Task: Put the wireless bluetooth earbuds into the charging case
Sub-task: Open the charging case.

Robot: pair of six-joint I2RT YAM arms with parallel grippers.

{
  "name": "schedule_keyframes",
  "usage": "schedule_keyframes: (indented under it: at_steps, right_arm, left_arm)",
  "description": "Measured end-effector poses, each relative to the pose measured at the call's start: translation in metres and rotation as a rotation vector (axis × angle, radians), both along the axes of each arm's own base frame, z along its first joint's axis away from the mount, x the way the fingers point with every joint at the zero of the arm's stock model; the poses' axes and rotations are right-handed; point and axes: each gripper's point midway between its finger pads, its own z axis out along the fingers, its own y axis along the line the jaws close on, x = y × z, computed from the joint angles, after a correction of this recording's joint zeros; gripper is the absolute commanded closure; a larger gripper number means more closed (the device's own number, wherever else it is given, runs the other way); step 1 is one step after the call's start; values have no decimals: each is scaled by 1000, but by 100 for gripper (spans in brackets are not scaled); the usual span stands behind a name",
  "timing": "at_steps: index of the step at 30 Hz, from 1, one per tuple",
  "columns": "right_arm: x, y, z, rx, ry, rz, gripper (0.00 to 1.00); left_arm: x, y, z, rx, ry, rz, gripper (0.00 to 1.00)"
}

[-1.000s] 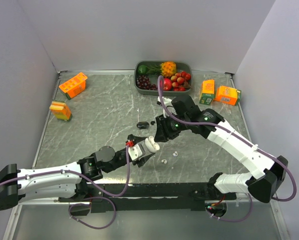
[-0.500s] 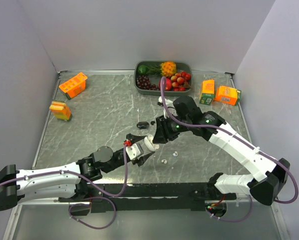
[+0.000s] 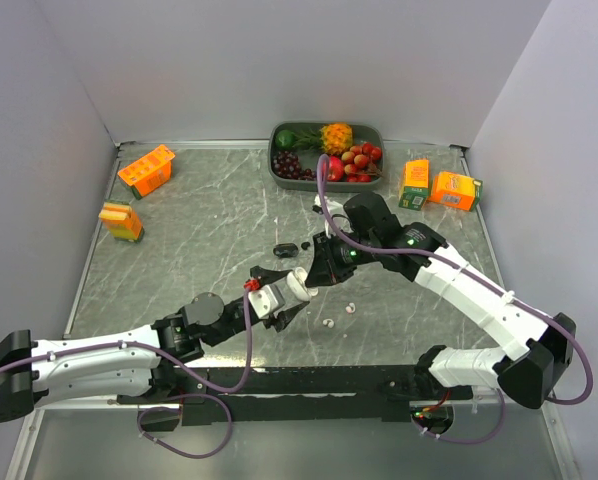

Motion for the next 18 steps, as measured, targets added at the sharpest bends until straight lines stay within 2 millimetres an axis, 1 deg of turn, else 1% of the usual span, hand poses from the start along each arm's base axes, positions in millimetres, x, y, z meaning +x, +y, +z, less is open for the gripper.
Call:
schedule_keyframes:
  at_steps: [1, 2, 3, 4, 5, 7, 8, 9, 10, 15, 18]
  right_arm:
    - [0, 0, 0, 0, -1, 0, 94]
    - [0, 0, 0, 1, -4, 3, 96]
    - [0, 0, 1, 2, -8, 5, 98]
    - [0, 0, 1, 3, -12, 7, 100]
    - [0, -1, 2, 3, -16, 9, 100]
    - [-1, -1, 3, 5, -26, 14, 100]
    - [-1, -2, 4, 6, -31, 14, 100]
    - [-1, -3, 5, 5, -39, 15, 100]
    - [-1, -4, 6, 4, -47, 18, 100]
    - [4, -11, 19, -1, -125, 7, 100]
    - [6, -15, 31, 0, -186, 6, 100]
  left_arm:
    - [0, 0, 0, -2, 2, 3, 68]
    - [1, 0, 0, -4, 3, 5, 49]
    - [1, 1, 0, -6, 4, 7, 40]
    - [1, 1, 1, -8, 4, 7, 34]
    - [1, 1, 1, -12, 4, 8, 25]
    - [1, 1, 2, -18, 4, 11, 19]
    - [1, 1, 2, -19, 6, 13, 13]
    - [2, 1, 2, -18, 6, 15, 10]
    - [3, 2, 1, -18, 8, 21, 4]
    - [5, 7, -1, -15, 25, 49, 4]
    - [6, 9, -7, 9, 60, 64, 4]
